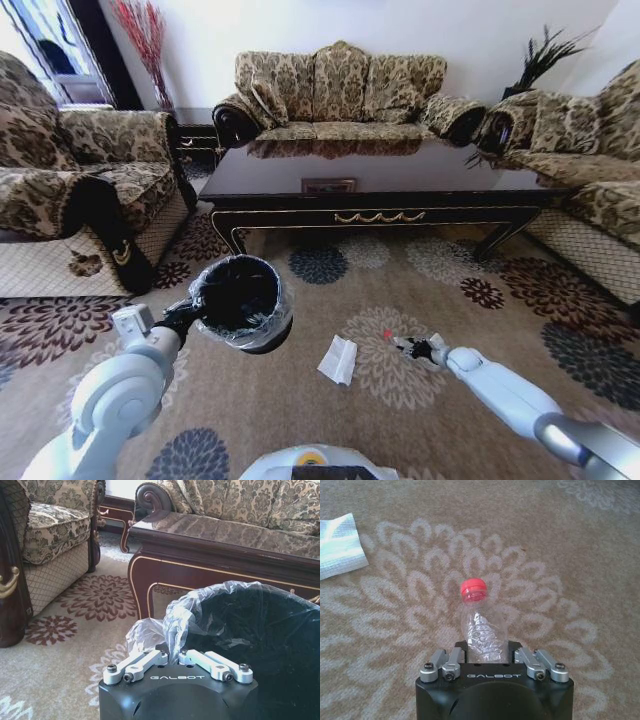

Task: Move to the front of the table and pick up the trash from the floor, then place it into the trash bin.

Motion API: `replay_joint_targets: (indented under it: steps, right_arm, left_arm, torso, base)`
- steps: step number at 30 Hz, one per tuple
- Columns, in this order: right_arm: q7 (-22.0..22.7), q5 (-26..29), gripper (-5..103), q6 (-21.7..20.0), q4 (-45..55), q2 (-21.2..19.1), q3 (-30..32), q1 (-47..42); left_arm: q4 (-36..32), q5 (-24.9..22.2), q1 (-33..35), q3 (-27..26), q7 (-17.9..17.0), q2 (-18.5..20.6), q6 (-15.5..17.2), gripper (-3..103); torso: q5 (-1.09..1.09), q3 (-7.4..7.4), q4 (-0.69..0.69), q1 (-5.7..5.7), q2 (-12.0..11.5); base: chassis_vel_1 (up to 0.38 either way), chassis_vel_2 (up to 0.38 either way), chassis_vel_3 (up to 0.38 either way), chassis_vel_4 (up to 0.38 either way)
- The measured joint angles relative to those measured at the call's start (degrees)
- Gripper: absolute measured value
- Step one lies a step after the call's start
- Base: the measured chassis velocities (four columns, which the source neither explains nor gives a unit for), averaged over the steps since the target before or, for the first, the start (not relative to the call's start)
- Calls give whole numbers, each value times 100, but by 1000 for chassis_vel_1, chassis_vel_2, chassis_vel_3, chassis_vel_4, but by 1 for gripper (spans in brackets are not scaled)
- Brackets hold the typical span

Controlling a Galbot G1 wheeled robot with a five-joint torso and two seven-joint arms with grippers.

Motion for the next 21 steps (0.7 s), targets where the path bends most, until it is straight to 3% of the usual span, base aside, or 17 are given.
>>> replay_joint_targets:
  steps: [6,11,13,16,17,21]
  right_arm:
    - [-7,74,28,152,257,-106,187,-98]
    - [-172,390,23,578,1000,-411,664,-347]
    - [64,971,23,600,1817,-762,858,-567]
    - [323,1426,23,545,2388,-956,978,-686]
    - [511,1856,23,538,2959,-1125,1128,-775]
    - [645,2166,23,625,3458,-1274,1281,-828]
  left_arm:
    - [0,9,14,16,0,1,0,4]
    - [0,53,46,155,-1,-40,0,4]
    - [24,82,64,305,0,-83,3,4]
    - [44,92,75,417,1,-137,10,4]
    - [72,96,81,522,5,-198,19,4]
    - [117,97,81,609,8,-243,22,4]
  torso:
    - [1,0,0,0,0]
    - [0,0,1,0,0]
    - [0,0,-1,0,0]
    - [-1,0,-2,0,0]
    - [-1,0,0,0,0]
    - [-2,0,1,0,0]
  base:
    - [0,0,0,0]
    - [0,0,0,0]
    - [0,0,0,0]
    - [0,0,0,0]
    - [0,0,0,0]
    - [0,0,0,0]
